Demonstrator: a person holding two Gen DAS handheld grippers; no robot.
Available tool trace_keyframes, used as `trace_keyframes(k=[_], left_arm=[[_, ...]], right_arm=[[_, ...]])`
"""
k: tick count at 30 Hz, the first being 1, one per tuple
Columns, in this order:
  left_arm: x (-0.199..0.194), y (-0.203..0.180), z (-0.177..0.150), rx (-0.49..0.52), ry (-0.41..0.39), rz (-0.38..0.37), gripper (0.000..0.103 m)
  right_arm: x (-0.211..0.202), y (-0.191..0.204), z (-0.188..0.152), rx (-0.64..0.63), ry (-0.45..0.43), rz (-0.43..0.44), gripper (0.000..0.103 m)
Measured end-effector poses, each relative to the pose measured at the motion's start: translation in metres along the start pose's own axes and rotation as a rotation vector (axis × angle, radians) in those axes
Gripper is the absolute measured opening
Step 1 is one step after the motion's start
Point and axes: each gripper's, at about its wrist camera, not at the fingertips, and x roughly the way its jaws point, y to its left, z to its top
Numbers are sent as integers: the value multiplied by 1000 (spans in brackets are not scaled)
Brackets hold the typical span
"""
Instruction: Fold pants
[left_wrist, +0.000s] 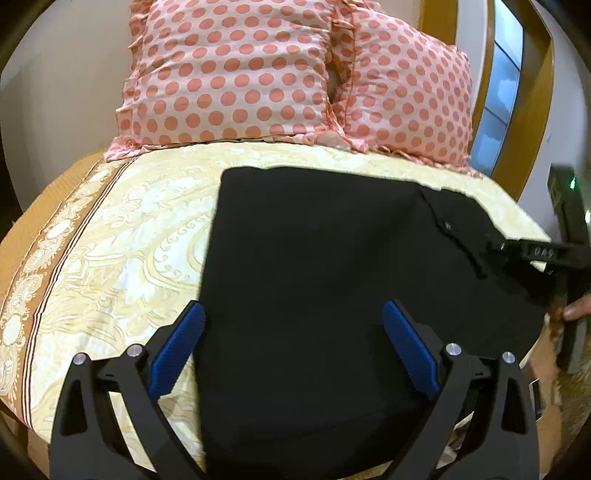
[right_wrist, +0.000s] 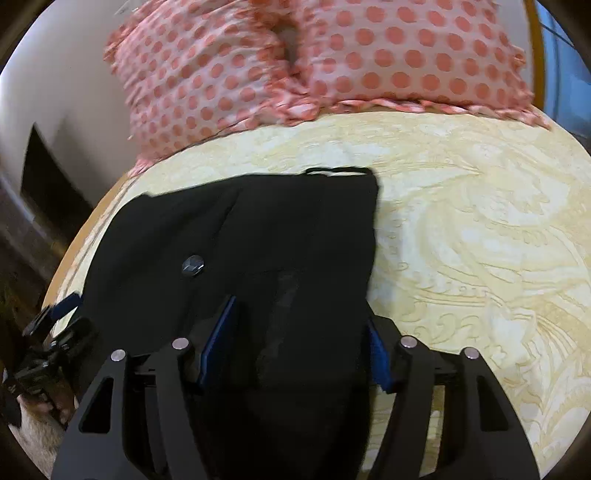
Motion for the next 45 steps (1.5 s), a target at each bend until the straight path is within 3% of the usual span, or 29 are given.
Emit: trace_keyframes(k=[4,10,12,15,19,28,34,38,41,45], left_arm=[[-8,22,12,-62,-27,1,97],[-1,41,12,-113,20,-13,97],[3,42,11,-111,38,-26,97],[10,39,11,-96,56,-40,97],[13,37,14,-73,67,-67,97],[29,34,40,-45,129,-133,97],[52,35,50,-74,226,-149,96],[61,40,50,-94,273,-169,96],[63,37,52,-78,286,-169,96],[66,32,55,-66,301,-193,90]], right_arm=[[-1,-10,2,67,-33,-19,64],[-2,-6,-2,53,-19,-15,64],[-1,3,-5,20,7,38,63],[-7,24,-8,-75,-18,28,62],[-2,9,-5,-6,-15,-22,62],[0,16,-8,-39,-19,21,59],[-9,23,-10,-95,-53,45,39],[-6,22,-8,-106,-50,45,41],[1,13,-5,-46,-11,54,49],[4,15,-4,-57,-2,42,50]])
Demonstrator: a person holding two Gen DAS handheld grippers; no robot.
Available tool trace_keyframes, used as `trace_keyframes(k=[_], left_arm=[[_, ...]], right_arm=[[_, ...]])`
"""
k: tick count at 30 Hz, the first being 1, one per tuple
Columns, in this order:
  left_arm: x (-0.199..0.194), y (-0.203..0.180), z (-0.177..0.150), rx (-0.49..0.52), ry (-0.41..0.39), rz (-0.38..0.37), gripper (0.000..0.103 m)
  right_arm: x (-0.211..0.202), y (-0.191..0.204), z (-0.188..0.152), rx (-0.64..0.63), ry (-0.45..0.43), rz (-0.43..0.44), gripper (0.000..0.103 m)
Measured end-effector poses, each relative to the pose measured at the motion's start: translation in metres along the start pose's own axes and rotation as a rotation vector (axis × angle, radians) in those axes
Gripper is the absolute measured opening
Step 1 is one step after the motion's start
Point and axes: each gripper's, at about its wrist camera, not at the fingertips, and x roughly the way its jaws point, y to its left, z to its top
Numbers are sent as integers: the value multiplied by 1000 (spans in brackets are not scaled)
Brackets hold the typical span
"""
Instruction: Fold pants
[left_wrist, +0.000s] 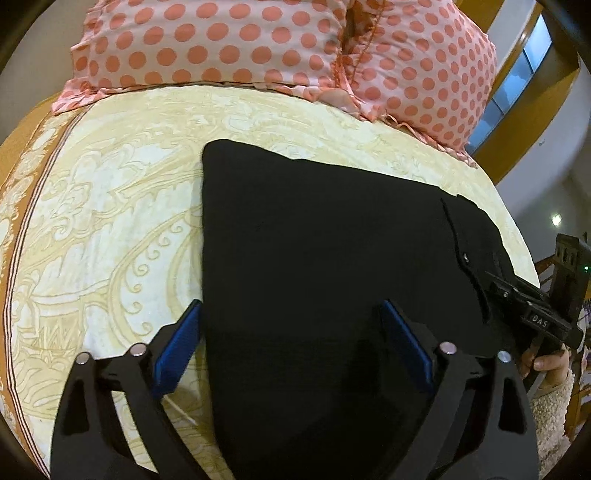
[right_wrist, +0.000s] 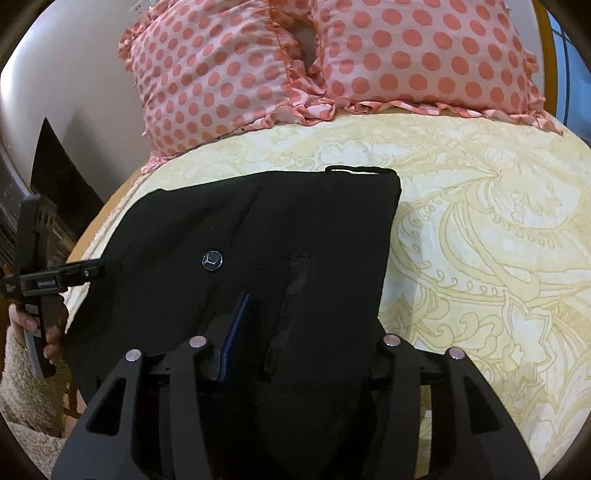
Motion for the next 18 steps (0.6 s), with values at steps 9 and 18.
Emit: trace_keyframes(k=[9,18], left_arm=[[1,-10,3,21,7,22,86],[1,-11,5,20,12,40,82]], right_arm=[[-5,2,-1,-38,-19,39,40],[-15,8,0,-53,-71,127,20]])
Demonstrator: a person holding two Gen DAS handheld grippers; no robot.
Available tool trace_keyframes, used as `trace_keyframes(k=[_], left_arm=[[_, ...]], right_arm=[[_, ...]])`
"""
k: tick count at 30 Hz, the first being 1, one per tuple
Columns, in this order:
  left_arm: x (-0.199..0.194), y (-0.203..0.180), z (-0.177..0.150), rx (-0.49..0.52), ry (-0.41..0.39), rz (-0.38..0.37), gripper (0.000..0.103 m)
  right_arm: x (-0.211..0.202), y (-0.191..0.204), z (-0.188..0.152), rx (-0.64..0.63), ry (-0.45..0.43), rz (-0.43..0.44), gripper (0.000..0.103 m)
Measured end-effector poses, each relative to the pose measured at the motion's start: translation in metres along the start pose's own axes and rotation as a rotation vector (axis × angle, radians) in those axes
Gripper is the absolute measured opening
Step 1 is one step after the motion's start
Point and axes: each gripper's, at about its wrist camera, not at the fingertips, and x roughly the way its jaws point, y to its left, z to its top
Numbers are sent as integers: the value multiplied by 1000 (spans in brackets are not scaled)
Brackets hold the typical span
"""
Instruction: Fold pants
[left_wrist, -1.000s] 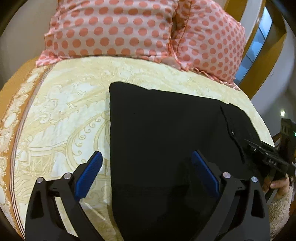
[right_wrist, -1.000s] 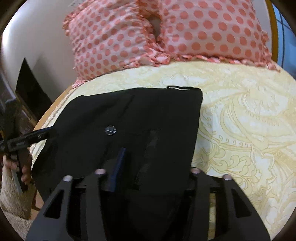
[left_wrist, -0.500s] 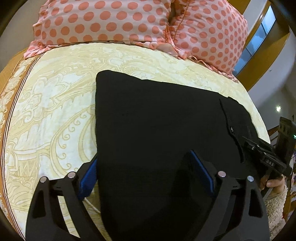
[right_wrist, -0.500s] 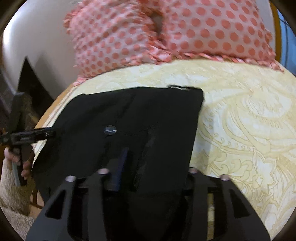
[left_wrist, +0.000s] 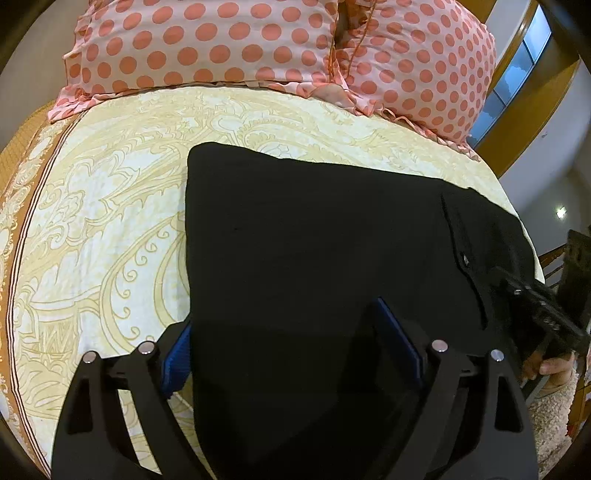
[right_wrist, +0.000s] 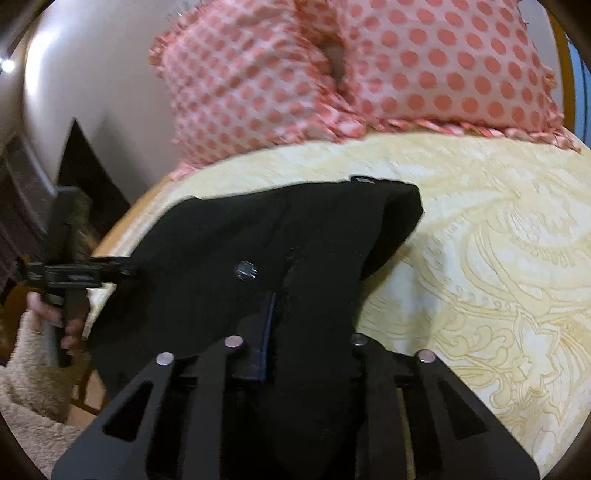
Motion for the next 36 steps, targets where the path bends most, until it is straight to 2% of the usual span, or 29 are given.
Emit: trace_keyframes(k=[4,7,10,18,21,27,30,32,33,34,35,36], left_arm=[[-9,0,-1,17,-43,36,40],[-17,5,1,-5,-74,-2,21],[-24,5,5,-4,-106,-16,15],[-37,-11,35,58,-194,22,12],[-35,-13,64,87,-233,54,12],[-14,-8,132,85,-306,97,12],[13,11,150,40,-245,91,13],[36,23,153,16,-189,108,16],[48,28,151,8,-168,129,20],[57,33,149,-6,-154,144,25],[63,38,146,-23,-147,146,28],[66,42,144,-42,-146,145,35]], right_arm=[[-1,7,3,-31,-9,-5,19],[-4,6,6,-19,-25,19,18],[-6,8,12,-25,-38,33,18],[0,8,45,-49,-59,24,17],[13,1,72,-46,-85,12,16],[45,-24,127,-9,-144,-30,16],[79,-43,139,33,-85,-72,16],[105,-53,136,70,0,-118,18],[111,-55,134,82,17,-131,22],[114,-57,131,91,25,-153,31],[115,-58,130,92,32,-177,46],[115,-57,129,91,41,-210,52]])
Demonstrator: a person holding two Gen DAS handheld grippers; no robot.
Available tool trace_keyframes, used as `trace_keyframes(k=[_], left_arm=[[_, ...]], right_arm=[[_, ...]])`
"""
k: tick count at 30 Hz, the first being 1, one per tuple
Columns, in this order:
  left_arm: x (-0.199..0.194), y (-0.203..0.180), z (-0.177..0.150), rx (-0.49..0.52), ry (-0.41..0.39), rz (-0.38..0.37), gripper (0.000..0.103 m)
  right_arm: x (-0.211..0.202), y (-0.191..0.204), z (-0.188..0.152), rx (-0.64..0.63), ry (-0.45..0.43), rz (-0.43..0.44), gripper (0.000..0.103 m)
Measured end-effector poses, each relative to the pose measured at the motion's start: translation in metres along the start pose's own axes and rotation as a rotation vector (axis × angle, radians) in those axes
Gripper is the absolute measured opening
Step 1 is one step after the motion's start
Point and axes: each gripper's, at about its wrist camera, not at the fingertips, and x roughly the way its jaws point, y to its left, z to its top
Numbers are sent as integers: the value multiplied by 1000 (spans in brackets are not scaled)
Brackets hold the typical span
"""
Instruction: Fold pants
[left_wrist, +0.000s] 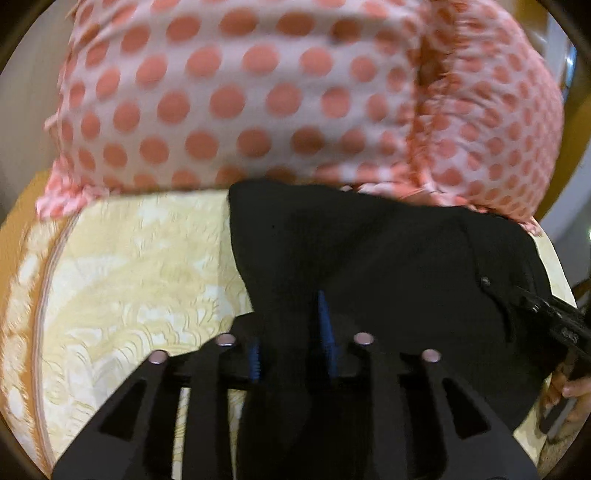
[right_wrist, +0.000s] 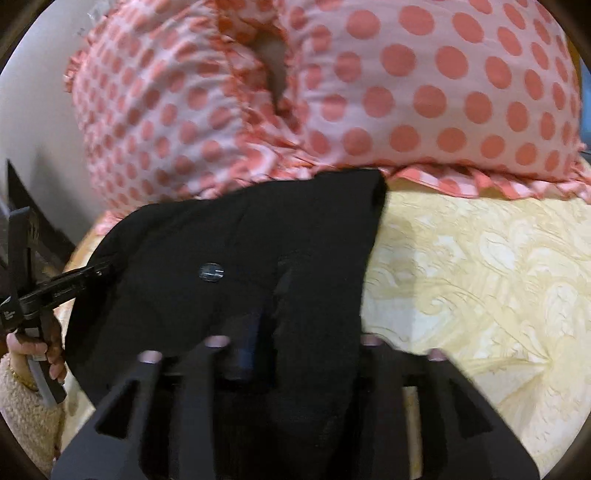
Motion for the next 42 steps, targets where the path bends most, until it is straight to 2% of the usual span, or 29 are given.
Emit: trace_keyframes(k=[1,3,4,5,7,9,11,13,15,18,22,24,25,26,28,30,35,40,42], left_arm=[[1,4,-2,-27,-1,0,44],[-6,9,-5,-57,-14,5,49],[-13,11,-7,-61,-36,17,50],[-23,11,-10,-61,-70,41,51],[-53,4,-22,-46,-159,63,62],[-71,-9,-33,-28,-199,29,70],[-82,-28,-54,6,-192,-49,73],[-80,-43,-69,33,-153,-94,76],[-67,-55,-79,63,-94,-84,77],[-34,-63,-86,99,8,-14,77],[-32,-69,-87,112,-7,22,83],[-46,-62,-90,77,-25,10,87],[-52,-57,-90,72,-42,14,97],[-64,-54,-96,71,-69,37,101],[-84,-52,-112,88,-120,103,101],[-102,-46,-134,88,-129,139,101],[-118,-27,-182,31,-121,158,101],[-119,-23,-209,22,-131,201,101],[-117,-20,-216,12,-117,202,101]], right_arm=[[-1,0,-2,-9,7,-47,57],[-11,-2,-5,-27,-12,-102,59],[-23,-5,-7,-19,-44,-149,67],[-36,-6,-10,-6,-88,-171,69],[-61,1,-18,-21,-173,-224,69],[-76,17,-25,-96,-213,-195,70],[-79,39,-38,-182,-188,-126,70],[-68,55,-46,-229,-117,-66,70],[-49,62,-53,-250,-25,-63,70],[-30,64,-60,-283,33,-115,72],[-29,70,-59,-275,39,-155,75],[-46,71,-63,-243,7,-170,89],[-57,72,-68,-230,-19,-187,102],[-67,73,-73,-224,-41,-204,102],[-89,76,-89,-212,-90,-235,102],[-102,80,-104,-204,-105,-228,102],[-105,94,-147,-170,-90,-198,102],[-96,107,-169,-182,-87,-233,102],[-94,110,-176,-184,-83,-220,102]])
